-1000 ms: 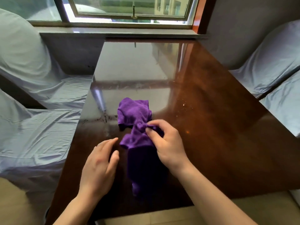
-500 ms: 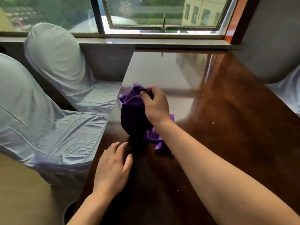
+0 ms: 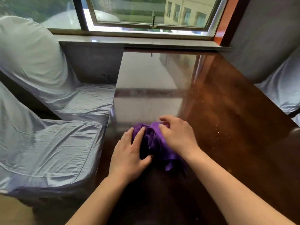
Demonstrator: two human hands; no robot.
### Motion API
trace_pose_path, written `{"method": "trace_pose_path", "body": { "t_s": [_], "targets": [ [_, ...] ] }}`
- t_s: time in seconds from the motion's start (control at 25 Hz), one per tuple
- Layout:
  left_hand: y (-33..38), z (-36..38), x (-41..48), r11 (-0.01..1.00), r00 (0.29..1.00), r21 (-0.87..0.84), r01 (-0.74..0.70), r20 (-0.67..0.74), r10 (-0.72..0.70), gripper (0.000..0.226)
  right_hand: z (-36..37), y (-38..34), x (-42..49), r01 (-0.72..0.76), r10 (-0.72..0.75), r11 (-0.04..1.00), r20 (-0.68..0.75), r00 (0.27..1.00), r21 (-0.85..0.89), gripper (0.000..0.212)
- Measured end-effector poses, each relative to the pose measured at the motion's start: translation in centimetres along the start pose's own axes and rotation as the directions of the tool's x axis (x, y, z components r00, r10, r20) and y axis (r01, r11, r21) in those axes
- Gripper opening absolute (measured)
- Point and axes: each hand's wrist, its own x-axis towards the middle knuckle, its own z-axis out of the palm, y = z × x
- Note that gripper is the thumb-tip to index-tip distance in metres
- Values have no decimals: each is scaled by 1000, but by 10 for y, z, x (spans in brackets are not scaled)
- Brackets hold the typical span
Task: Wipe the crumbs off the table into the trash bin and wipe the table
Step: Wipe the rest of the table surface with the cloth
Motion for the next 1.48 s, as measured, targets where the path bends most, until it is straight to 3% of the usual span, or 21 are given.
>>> {"method": "trace_pose_path", "body": {
  "t_s": [0.04, 0.08, 0.16, 0.2, 0.28, 0.36, 0.48, 0.56, 0.64, 0.76, 0.92, 1.12, 1.24, 1.32, 1.4, 1.48],
  "targets": [
    [-2, 3, 2, 1000, 1000, 14, -19, -8, 19, 89, -7, 14, -4, 29, -31, 998, -33, 999, -54, 45],
    [-3, 5, 4, 999, 999, 17, -30, -21, 31, 86, -11, 26, -8, 59, -55, 995, 46, 997, -78, 57],
    [-6, 9, 9, 997, 997, 55, -48, -64, 51, 78, 0, 43, -16, 113, -66, 987, 345, 936, -116, 82],
    [-8, 12, 10, 994, 994, 94, -49, -92, 58, 74, 9, 50, -18, 167, -78, 970, 427, 901, -175, 88],
    [-14, 12, 10, 988, 988, 151, -23, -146, 46, 72, 16, 64, -15, 271, -160, 926, 380, 911, -261, 83],
    [-19, 12, 12, 984, 972, 165, 62, -233, -22, 72, 9, 74, -2, 311, -265, 922, 212, 941, -230, 64],
    [-6, 16, 24, 974, 937, 116, 196, -315, -150, 66, -11, 84, 22, 114, -114, 988, -1, 993, -108, 53],
    [9, 20, 35, 963, 933, 91, 252, -289, -217, 66, -14, 78, 41, 56, -52, 985, 33, 998, -161, 66],
    [18, 24, 40, 947, 923, 84, 311, -262, -280, 71, -4, 67, 60, 121, -51, 946, 228, 972, -301, 84],
    [22, 28, 27, 957, 949, 222, 188, -290, -120, 81, 22, 64, 65, 242, -91, 898, 382, 920, -367, 80],
    [35, 28, -5, 949, 992, 315, 12, -127, 29, 73, 12, 79, 38, 330, -218, 868, 314, 924, -371, 58],
    [42, 27, -37, 969, 999, 245, -13, 42, 3, 67, -23, 111, -55, 387, -294, 890, 346, 891, -241, 44],
    [55, 22, -39, 971, 996, 228, -76, 64, 62, 63, -52, 131, -95, 250, -225, 967, 306, 925, -45, 44],
    [67, 19, -43, 988, 986, 65, -137, 106, 129, 59, -66, 144, -120, 168, -168, 985, 302, 938, 25, 50],
    [76, 21, -56, 982, 969, -70, -174, 166, 183, 55, -71, 152, -144, 156, -151, 988, 306, 940, 7, 49],
    [76, 28, -69, 973, 954, 8, -231, 201, 224, 57, -67, 148, -159, 229, -198, 968, 248, 948, -102, 46]
  ]
}}
